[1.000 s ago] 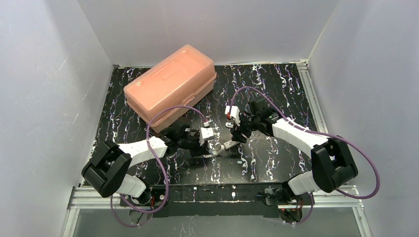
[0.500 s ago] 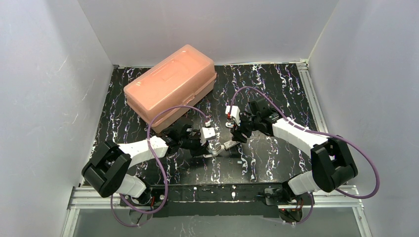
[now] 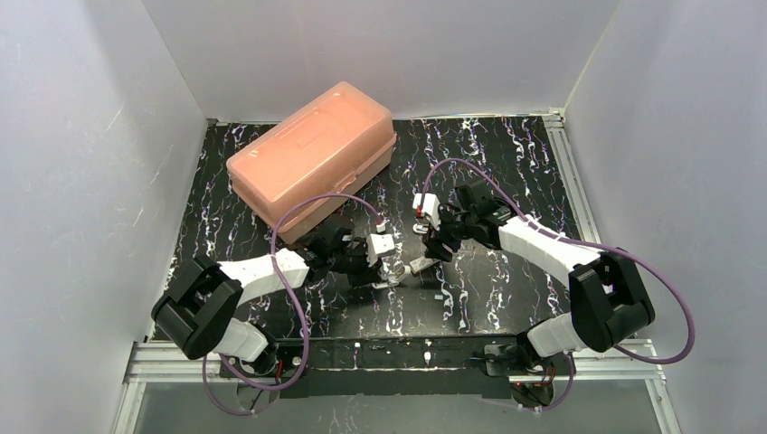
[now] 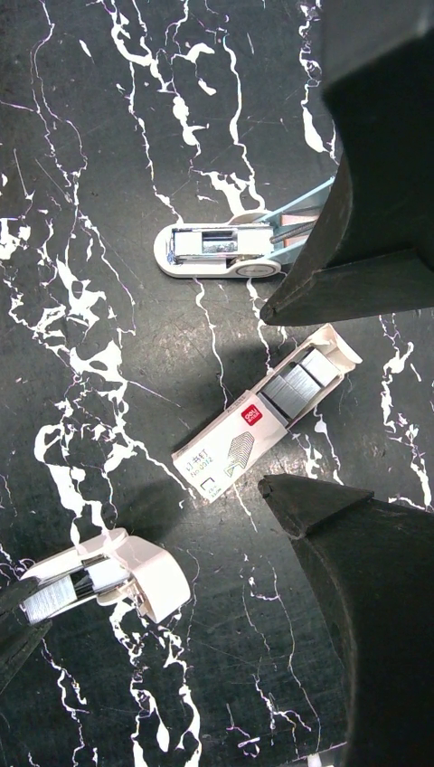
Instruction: Load the staples into the stapler
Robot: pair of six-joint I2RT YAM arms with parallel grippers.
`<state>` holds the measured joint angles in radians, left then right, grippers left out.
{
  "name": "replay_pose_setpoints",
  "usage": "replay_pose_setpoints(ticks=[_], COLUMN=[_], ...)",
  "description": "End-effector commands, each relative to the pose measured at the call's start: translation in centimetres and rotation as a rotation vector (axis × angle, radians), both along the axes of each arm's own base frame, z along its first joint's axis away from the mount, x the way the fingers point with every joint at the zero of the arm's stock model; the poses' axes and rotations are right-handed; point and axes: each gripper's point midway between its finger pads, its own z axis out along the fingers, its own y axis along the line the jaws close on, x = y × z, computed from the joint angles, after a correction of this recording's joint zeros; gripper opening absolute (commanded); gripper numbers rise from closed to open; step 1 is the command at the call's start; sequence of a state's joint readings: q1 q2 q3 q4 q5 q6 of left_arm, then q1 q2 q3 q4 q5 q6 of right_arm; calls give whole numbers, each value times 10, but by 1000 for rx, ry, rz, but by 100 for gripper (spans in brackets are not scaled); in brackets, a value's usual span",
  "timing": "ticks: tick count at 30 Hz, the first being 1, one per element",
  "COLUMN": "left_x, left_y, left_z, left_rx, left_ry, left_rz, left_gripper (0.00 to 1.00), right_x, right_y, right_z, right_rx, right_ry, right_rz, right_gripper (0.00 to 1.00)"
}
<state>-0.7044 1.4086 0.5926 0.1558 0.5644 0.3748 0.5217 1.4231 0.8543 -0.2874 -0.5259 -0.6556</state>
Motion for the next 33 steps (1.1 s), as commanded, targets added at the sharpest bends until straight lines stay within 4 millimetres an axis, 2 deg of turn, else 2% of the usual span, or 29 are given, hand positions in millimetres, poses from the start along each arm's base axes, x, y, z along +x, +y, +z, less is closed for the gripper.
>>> replay_pose_setpoints(ticks=[1,33], left_x=[5,2], left_y=[-6,-5], left_z=[7,-1], left_rx=[-8,18], left_ry=[-20,5], left_rz=[-17,-31], left_gripper=[0,0], right_x=[3,3], right_y=[0,-1], right_z=[-1,-1], right_rx=[5,4], right_ry=[-10,-9], right_rz=[5,4], right_gripper=[68,68])
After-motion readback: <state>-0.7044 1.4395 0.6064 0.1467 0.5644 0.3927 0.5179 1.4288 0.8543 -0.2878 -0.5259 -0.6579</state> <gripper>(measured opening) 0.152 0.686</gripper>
